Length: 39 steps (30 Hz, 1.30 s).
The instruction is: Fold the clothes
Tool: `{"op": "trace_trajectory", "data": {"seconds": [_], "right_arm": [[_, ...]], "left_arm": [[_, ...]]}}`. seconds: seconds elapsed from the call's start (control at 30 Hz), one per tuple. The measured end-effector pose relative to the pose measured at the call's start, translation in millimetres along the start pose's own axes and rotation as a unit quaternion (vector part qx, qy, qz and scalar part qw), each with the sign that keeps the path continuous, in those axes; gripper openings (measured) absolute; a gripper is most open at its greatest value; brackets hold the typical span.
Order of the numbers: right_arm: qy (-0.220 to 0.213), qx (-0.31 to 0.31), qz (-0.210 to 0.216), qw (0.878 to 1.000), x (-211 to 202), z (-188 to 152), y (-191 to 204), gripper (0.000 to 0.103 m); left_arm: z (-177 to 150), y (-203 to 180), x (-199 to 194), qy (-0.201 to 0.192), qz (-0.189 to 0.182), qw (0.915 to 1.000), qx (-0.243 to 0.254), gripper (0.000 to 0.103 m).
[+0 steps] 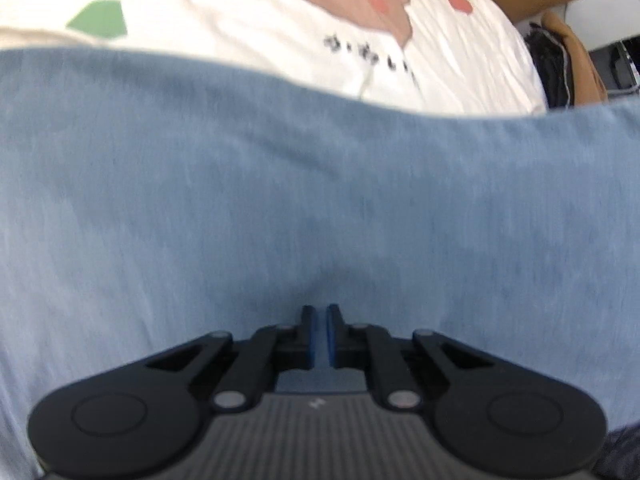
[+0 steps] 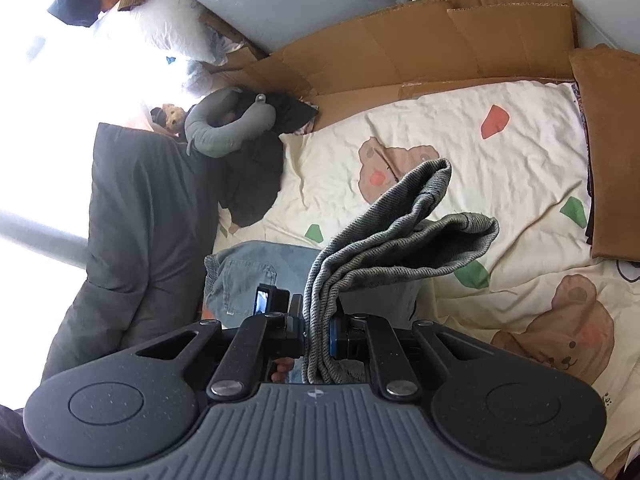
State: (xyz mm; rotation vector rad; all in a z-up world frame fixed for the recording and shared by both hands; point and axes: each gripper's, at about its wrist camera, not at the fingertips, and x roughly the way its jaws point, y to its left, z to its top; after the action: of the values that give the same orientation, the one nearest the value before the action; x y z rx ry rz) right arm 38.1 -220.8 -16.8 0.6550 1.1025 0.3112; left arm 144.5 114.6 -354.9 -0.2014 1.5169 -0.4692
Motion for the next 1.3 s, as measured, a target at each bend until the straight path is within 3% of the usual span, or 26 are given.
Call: {"op": "trace_trajectory", "data": {"seconds": [0.73, 0.93, 1.3], "right_arm": [[-0.004, 0.004, 0.002, 1.000, 8.1, 5.4, 4.5, 0.010], [-0.005, -0.002, 0.011, 1.000, 9.9, 5.8, 12.1, 0.010], [-0.010, -0.017, 0.033, 0.999, 16.6, 9.6, 40.6, 0.010]], "left_arm": [[84.0, -13.2, 23.2, -0.051, 0.018, 0.9981, -0.030, 0.007], [68.0, -10.5, 19.3, -0.043, 0.013, 0.9984, -0.034, 0.007], [-9.3, 0.8, 8.0, -0.007, -0.005, 0.9991, -0.042, 0.007]]}}
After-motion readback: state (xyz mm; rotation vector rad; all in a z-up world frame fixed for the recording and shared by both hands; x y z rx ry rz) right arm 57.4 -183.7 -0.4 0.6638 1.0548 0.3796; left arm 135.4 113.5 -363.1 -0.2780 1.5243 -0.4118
